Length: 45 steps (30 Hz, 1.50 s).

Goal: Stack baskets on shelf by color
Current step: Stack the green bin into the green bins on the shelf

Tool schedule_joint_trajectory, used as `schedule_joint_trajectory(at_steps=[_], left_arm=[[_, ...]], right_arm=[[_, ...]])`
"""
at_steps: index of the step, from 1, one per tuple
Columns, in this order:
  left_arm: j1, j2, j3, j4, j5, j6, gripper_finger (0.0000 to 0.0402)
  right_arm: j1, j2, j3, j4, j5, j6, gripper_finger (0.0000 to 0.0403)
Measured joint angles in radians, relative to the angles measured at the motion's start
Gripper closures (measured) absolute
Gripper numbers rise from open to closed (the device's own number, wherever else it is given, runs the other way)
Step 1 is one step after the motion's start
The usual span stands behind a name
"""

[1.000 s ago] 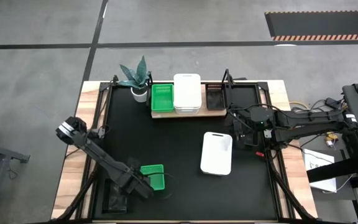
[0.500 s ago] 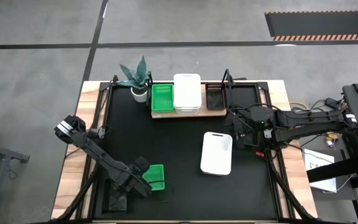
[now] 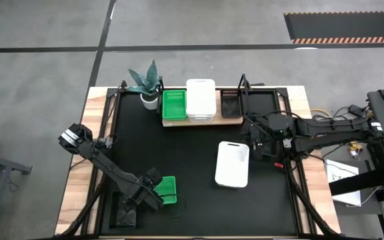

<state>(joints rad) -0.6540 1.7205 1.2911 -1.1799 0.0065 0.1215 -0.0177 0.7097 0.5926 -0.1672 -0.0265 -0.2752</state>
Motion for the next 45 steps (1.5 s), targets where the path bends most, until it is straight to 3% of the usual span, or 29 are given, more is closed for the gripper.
schedule_joint_trajectory(at_steps=[11,34,39,45], left_arm=[[0.002,0.000,-0.042,0.042,-0.013,0.000,0.0213],[0.085,0.000,-0.071,0.417,-0.154,-0.012,0.0218],[0.110,0.000,-0.078,0.459,-0.160,-0.055,0.0272],[0.159,0.000,-0.111,0.561,-0.170,-0.253,0.0382]], right_arm=[[0.000,0.000,0.000,0.000,0.000,0.006,0.0394],[0.000,0.001,0.000,-0.010,0.000,0.006,0.0394],[0.000,0.001,0.000,-0.021,0.000,0.006,0.0394],[0.000,0.001,0.000,-0.023,0.000,0.006,0.0394]])
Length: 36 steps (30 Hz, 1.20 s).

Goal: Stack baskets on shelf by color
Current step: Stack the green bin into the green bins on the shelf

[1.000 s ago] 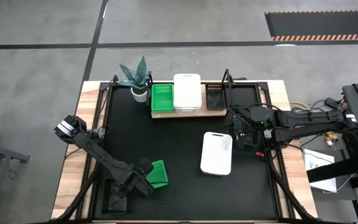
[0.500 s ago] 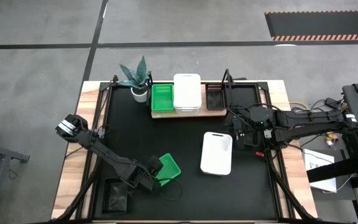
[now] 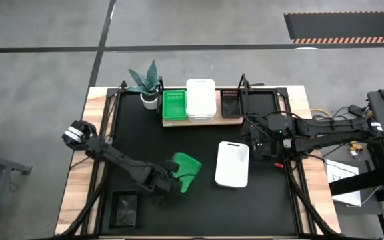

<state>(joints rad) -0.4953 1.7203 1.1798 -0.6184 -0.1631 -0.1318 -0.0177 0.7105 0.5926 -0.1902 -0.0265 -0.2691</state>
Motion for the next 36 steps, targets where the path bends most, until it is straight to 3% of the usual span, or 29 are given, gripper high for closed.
schedule_joint_trajectory(at_steps=[3,9,19,27,36], left_arm=[[0.011,0.000,0.000,0.008,-0.019,-0.045,0.0395],[0.017,-0.020,0.085,-0.048,-0.159,-0.063,0.0400],[0.070,-0.043,0.410,-0.356,-0.274,0.015,0.0401],[0.128,-0.049,0.620,-0.439,-0.425,0.205,0.0401],[0.230,-0.074,0.662,-0.440,-0.740,0.518,0.0401]], right_arm=[[0.000,0.000,0.000,-0.002,0.000,0.000,0.0394],[0.000,0.000,0.000,-0.018,0.000,0.009,0.0394],[0.000,0.000,0.000,-0.021,0.000,0.007,0.0394],[0.000,0.000,0.000,-0.025,0.000,0.004,0.0394],[0.000,0.000,0.000,-0.041,0.000,0.004,0.0394]])
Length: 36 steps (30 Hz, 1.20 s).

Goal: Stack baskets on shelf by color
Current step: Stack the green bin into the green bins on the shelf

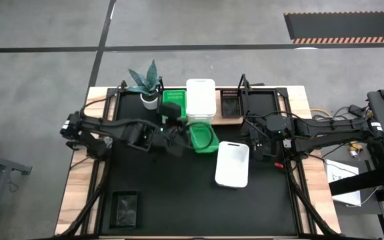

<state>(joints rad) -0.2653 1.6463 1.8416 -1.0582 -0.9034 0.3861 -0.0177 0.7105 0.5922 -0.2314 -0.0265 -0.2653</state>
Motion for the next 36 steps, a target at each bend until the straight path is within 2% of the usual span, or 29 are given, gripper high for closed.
schedule_joint_trajectory(at_steps=[2,3,6,7,8,14,16,19,23,27,29,32,36], left_arm=[[0.028,-0.002,0.000,0.000,0.053,0.026,0.0401],[0.042,-0.002,-0.001,0.001,0.146,0.025,0.0401],[0.076,0.005,-0.030,0.011,0.548,-0.029,0.0401],[0.082,0.014,-0.051,0.035,0.612,-0.071,0.0401],[0.083,0.022,-0.079,0.069,0.632,-0.116,0.0402],[0.080,0.080,-0.297,0.420,0.634,-0.350,0.0401],[0.080,0.098,-0.348,0.468,0.667,-0.454,0.0401],[0.081,0.125,-0.394,0.500,0.760,-0.532,0.0390],[0.074,0.179,-0.426,0.564,0.782,-0.590,0.0337],[0.073,0.237,-0.435,0.635,0.686,-0.616,0.0275],[0.075,0.266,-0.439,0.672,0.676,-0.603,0.0249],[0.078,0.295,-0.436,0.709,0.678,-0.585,0.0225],[0.094,0.310,-0.440,0.724,0.684,-0.615,0.0217]], right_arm=[[0.000,0.000,0.000,0.000,0.000,0.000,0.0394],[0.000,0.000,0.000,0.000,0.000,0.000,0.0394],[0.000,0.000,0.000,0.000,0.000,0.003,0.0394],[0.000,0.000,0.000,0.000,0.000,0.003,0.0394],[0.000,0.000,0.000,0.000,0.000,0.002,0.0394],[0.000,0.000,0.000,-0.001,0.000,0.003,0.0394],[0.000,0.000,0.000,-0.004,0.000,0.003,0.0394],[0.000,0.000,0.000,-0.003,0.000,0.003,0.0394],[0.000,0.000,0.000,-0.004,-0.001,0.004,0.0394],[0.000,0.000,0.000,-0.004,-0.001,0.016,0.0394],[0.000,0.000,0.000,-0.004,-0.002,0.019,0.0394],[0.000,0.000,-0.002,-0.004,-0.002,0.019,0.0394],[0.000,0.000,-0.004,-0.004,-0.002,0.020,0.0394]])
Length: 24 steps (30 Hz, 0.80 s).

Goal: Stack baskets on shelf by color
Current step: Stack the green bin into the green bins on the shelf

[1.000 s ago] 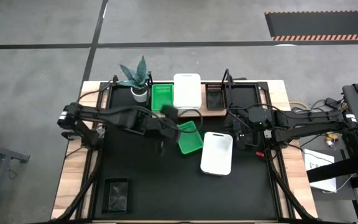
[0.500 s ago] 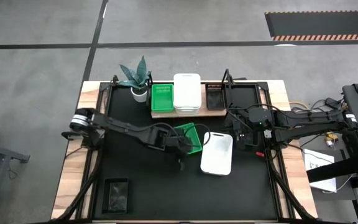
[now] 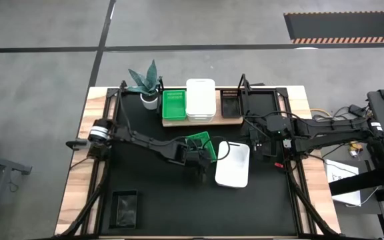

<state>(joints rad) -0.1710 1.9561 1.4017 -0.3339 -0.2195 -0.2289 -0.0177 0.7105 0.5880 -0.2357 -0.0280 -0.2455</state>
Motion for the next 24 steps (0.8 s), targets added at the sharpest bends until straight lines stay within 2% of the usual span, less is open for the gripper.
schedule_joint_trajectory(at_steps=[5,8,11,15,16,18,24], left_arm=[[0.019,0.011,-0.040,0.047,0.002,-0.036,0.0218],[0.020,0.011,-0.071,0.096,0.048,-0.046,0.0237],[0.023,0.011,-0.101,0.132,0.064,-0.055,0.0282],[0.025,0.005,-0.093,0.133,0.076,-0.044,0.0375],[0.025,-0.003,-0.093,0.133,0.080,-0.031,0.0387],[0.020,-0.024,-0.092,0.127,0.081,0.002,0.0391],[-0.022,-0.162,-0.041,-0.057,0.086,0.184,0.0400]], right_arm=[[0.000,0.000,0.000,0.000,0.000,0.000,0.0394],[0.000,0.000,0.000,0.001,0.000,0.000,0.0394],[0.000,0.000,0.000,0.001,0.000,-0.001,0.0394],[0.000,0.000,-0.001,0.001,0.001,-0.001,0.0394],[0.000,0.000,-0.001,0.000,0.001,-0.001,0.0394],[0.000,0.000,-0.001,0.000,0.001,-0.001,0.0394],[0.000,0.000,-0.004,-0.001,0.001,-0.001,0.0394]])
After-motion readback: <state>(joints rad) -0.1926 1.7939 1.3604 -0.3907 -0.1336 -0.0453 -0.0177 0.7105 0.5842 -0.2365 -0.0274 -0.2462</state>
